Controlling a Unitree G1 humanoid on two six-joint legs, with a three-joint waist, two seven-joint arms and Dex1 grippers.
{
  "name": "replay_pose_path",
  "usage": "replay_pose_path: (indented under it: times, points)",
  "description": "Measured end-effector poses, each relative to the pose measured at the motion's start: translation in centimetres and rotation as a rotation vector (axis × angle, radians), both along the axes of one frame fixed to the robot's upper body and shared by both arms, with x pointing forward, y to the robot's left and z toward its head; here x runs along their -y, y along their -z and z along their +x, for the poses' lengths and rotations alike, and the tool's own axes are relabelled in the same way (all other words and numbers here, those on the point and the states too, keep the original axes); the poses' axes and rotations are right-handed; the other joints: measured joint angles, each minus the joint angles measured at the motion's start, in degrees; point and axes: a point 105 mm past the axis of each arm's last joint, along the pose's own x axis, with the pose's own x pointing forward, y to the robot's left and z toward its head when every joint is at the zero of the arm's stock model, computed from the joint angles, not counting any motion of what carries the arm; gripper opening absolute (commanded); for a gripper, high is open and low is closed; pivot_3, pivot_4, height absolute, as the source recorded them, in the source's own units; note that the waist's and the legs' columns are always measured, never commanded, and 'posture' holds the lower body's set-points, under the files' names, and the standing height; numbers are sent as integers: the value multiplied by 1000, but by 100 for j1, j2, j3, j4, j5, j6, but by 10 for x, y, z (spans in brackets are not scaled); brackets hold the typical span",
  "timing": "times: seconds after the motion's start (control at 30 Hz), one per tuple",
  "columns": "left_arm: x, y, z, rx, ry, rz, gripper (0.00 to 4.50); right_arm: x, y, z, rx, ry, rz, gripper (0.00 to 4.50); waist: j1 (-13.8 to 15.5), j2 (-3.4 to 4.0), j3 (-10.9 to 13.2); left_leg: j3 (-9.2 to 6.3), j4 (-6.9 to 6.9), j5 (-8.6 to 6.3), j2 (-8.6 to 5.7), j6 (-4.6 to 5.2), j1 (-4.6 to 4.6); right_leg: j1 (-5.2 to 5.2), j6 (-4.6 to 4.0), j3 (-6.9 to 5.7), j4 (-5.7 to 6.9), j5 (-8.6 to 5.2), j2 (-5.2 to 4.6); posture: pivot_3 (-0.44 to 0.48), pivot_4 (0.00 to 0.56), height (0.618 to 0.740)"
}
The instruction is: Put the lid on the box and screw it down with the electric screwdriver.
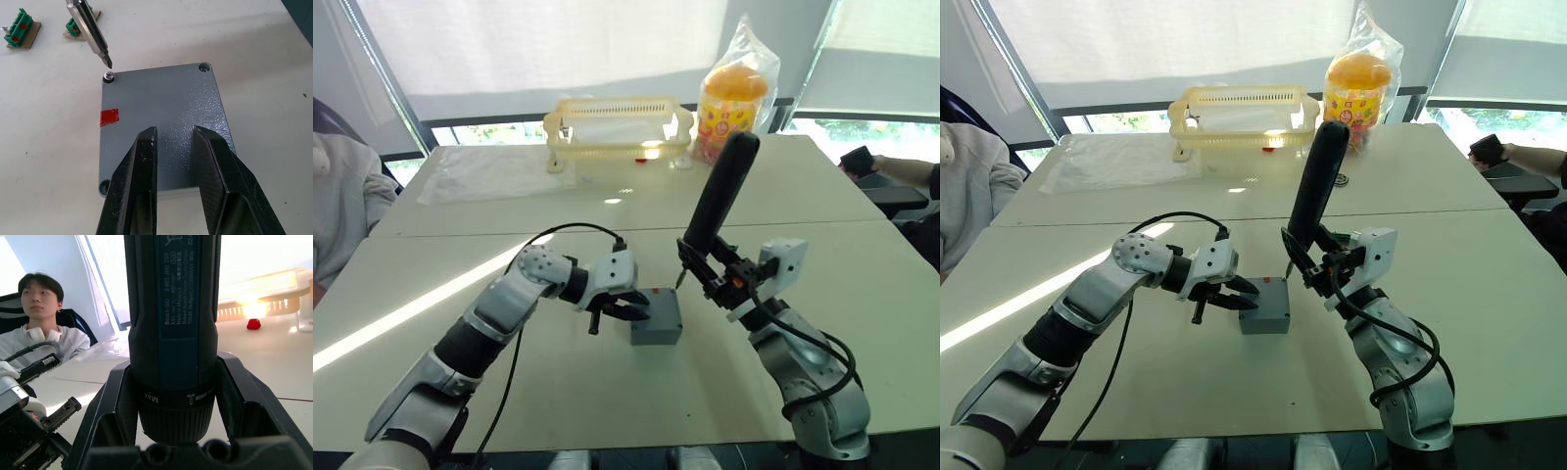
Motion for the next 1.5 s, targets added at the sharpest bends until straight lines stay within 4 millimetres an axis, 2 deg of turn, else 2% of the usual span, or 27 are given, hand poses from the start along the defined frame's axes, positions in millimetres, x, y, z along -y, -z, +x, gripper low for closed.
replay_pose_path:
  times: [0.6, 1.07, 1.5]
  points:
    - [0, 0, 1, 0, -7, 0, 1125, 1, 3, 3, -6, 8, 1, 1779, -2, 0, 0, -1, 0, 0, 0, 0, 1, 0, 0, 0, 0, 0, 0, 0, 150, 740]
    - [0, 0, 1, 5, -5, 0, 1125, -4, -8, 0, 27, -1, -5, 1779, -2, 0, 0, -1, 0, 0, 0, 0, 1, 1, 0, 0, 0, 0, 0, 0, 150, 740]
    - [0, 1, 1, 8, -5, 2, 1125, -8, 2, -3, -2, -12, -8, 1779, -2, -1, -1, -1, 0, 0, 0, 0, 1, 2, 0, -1, -1, 0, 0, 0, 150, 740]
